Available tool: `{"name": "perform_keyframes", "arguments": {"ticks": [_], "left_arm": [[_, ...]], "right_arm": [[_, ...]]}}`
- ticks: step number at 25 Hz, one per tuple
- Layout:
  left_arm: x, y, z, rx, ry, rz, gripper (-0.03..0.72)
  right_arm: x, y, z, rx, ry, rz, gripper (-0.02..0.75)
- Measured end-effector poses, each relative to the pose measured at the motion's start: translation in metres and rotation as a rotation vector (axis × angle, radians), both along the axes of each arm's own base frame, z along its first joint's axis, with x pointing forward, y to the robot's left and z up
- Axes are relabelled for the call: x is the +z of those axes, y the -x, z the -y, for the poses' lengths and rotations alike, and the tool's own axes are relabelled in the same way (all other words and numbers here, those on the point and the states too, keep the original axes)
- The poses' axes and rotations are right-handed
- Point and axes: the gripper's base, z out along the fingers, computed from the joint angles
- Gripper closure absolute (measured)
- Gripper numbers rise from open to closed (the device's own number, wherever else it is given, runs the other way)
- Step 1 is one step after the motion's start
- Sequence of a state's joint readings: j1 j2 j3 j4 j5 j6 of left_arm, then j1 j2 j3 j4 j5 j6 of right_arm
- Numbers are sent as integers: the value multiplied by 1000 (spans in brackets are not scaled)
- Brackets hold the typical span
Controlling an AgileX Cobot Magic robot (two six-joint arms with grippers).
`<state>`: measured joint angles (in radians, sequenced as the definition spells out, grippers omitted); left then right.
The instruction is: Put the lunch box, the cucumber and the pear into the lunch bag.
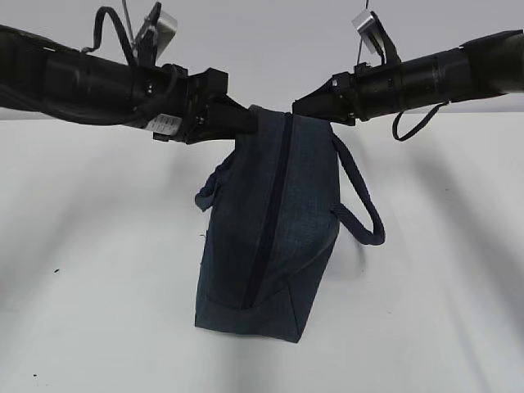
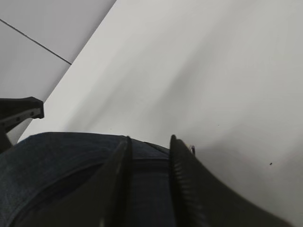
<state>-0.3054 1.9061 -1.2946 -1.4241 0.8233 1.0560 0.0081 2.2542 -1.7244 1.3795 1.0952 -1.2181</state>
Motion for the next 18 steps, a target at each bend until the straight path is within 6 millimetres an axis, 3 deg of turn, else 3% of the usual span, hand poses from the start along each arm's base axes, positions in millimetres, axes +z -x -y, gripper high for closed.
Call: {"name": "perform_keyframes", "arguments": {"ticks": [4,6,11,18], "left_arm": [[-10,-4,1,16,6,-29,363],[-13,-5,1,23,7,-38,314],[-12,-6,2,38,29,-45,310],[-9,-5,3,28,69,-61,383]], "right_arm": [[1,1,-1,1,-17,-23,368],[2,3,-2,25,-39,-35,335],[7,4,-4,32,-97,-44,320],[10,3,-4,7,-143,-73,319]]}}
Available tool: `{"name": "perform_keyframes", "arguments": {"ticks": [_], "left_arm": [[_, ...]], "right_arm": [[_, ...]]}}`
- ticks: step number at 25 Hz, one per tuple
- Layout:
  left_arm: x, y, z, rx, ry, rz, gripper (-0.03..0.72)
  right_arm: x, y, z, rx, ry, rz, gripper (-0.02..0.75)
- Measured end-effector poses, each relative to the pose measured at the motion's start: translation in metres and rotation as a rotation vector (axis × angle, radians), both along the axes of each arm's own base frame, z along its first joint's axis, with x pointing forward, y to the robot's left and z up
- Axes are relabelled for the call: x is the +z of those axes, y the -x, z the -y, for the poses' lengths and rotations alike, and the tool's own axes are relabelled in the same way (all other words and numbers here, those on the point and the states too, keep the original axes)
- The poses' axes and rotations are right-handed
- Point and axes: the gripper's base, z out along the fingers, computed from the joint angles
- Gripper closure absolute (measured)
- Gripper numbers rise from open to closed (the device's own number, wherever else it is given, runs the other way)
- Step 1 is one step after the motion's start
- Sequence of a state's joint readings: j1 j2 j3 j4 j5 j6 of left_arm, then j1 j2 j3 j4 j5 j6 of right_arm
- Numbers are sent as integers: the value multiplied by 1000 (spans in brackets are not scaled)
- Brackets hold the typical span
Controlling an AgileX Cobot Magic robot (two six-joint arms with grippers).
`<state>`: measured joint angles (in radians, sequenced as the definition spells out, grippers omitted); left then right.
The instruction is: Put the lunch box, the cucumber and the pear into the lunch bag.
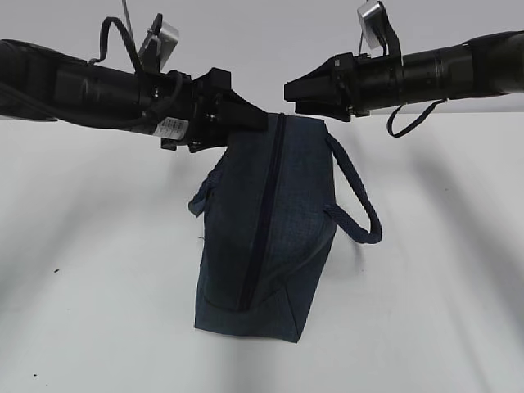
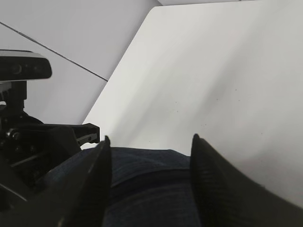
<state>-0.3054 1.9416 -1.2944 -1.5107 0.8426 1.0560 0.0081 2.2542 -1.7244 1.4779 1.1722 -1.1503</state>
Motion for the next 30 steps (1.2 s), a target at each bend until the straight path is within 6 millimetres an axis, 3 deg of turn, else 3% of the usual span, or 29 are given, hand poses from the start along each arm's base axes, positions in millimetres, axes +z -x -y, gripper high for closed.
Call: {"name": "perform_keyframes", "arguments": {"ticks": [9,15,20,25,30], "left_arm": [[1,1,1,-15,10,-4,392],[1,3,-2,-60,9,-5,393],[10,-4,-4,-76,-58,47,393],[35,-21,-4,-76,-144,129,395],[48,-26,-12,-114,-360,139,395]], "right_arm": [[2,2,1,30,64,19,318],[45,11,5,69,220,66,318],[76,25,13,35,378,-4,318],[90,37,22,-32,494,-110,318],[100,46,33,-94,620,-145,318]]}}
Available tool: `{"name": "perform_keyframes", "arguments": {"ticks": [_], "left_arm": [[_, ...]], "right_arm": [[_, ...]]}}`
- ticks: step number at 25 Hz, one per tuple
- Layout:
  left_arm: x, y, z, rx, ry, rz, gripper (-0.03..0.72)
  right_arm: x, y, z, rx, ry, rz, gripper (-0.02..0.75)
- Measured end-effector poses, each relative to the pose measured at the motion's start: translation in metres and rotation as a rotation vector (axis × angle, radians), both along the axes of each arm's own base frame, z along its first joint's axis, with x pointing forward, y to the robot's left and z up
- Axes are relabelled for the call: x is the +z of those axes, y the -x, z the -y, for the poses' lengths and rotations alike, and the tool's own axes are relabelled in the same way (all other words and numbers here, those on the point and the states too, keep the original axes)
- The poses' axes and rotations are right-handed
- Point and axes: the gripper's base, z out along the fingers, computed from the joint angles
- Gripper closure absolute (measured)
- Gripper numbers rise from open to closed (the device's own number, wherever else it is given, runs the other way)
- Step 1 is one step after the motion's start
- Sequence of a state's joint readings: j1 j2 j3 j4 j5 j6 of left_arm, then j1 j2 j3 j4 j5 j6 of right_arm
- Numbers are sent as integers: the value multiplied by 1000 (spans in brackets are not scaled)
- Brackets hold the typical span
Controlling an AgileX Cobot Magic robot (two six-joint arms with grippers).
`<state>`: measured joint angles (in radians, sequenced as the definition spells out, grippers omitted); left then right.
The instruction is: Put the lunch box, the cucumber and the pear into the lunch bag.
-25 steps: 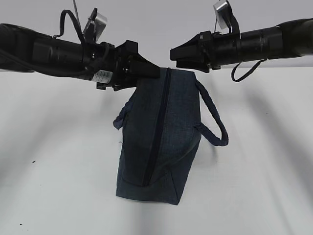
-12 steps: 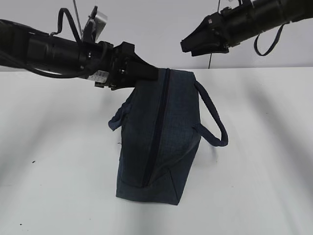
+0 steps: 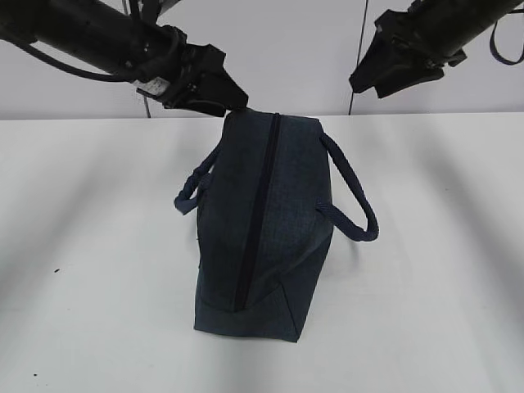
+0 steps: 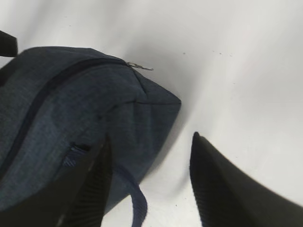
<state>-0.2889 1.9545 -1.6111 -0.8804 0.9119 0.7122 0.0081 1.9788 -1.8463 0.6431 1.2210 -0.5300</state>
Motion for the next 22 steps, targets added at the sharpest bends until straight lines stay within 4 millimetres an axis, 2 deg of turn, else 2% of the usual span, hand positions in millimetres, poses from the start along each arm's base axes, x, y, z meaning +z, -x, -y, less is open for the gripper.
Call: {"name": "perform_keyframes", "arguments": {"ticks": [4,12,18,22], "left_arm": [[5,8,-10,-36,-143,-13,395],[51,41,-25,-127,-259,42,491],[85,64,-41,-28,-321,54,501],[108,82,-58,88,-411,64,501]], "right_arm": [[13,8,8,-64,89,-2,318],[55,34,16,-135,151,64,319],[100,68,25,-202,236,168,319],[134,101,31,-246,273,261,319]]}}
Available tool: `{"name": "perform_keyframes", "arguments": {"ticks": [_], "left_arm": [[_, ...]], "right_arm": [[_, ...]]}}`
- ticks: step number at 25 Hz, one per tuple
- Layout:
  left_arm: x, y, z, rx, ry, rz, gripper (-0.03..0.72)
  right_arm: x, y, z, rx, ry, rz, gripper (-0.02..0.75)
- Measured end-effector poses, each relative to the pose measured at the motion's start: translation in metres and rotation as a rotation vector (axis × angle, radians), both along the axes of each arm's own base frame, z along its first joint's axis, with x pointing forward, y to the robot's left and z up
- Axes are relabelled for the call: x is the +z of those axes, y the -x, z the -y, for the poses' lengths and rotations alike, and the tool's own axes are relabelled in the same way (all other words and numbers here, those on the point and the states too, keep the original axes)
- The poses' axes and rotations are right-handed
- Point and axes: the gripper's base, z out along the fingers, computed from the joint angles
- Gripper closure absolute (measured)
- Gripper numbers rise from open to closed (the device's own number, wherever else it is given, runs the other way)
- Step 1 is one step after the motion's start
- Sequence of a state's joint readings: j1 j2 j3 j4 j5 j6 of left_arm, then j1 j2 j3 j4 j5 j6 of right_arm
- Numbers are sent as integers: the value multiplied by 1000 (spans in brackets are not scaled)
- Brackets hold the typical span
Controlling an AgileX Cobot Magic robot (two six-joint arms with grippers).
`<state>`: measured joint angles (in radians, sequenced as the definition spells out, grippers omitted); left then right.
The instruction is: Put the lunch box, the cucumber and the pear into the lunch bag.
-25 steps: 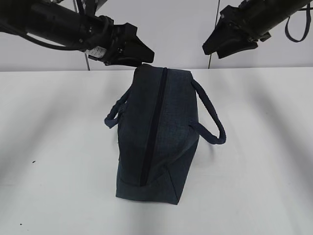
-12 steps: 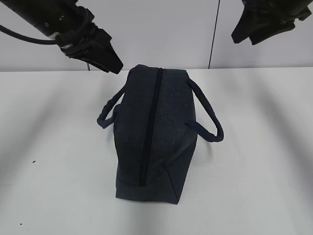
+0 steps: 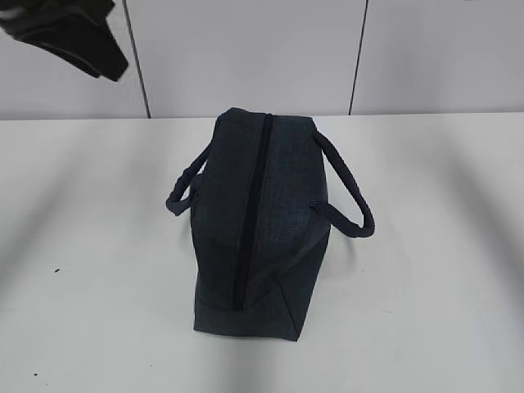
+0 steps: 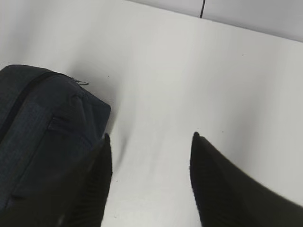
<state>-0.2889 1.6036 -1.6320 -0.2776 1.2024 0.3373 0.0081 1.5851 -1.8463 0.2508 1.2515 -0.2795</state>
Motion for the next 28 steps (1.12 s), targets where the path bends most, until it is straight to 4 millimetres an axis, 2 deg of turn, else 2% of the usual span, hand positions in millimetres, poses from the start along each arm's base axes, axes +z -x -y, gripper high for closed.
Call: {"name": "perform_keyframes", "arguments": {"ticks": [3,6,12,18,24,28], "left_arm": [[14,14,-12,87,-52,11,501],[29,27,-23,171,-71,50,498],[45,67,-38,215,-64,103,489],[40,130,-56,232,-48,121,483],[15,210,-80,264,5,179,482],[-4,251,-91,278,74,267,482]], "right_arm": [[15,24,0,-1,-1,44,319],[20,47,0,0,-1,55,319],[8,95,1,-9,-8,26,320],[-12,165,2,-12,-6,30,320],[-40,236,4,-25,8,86,320],[-58,273,5,-28,9,143,320]]}}
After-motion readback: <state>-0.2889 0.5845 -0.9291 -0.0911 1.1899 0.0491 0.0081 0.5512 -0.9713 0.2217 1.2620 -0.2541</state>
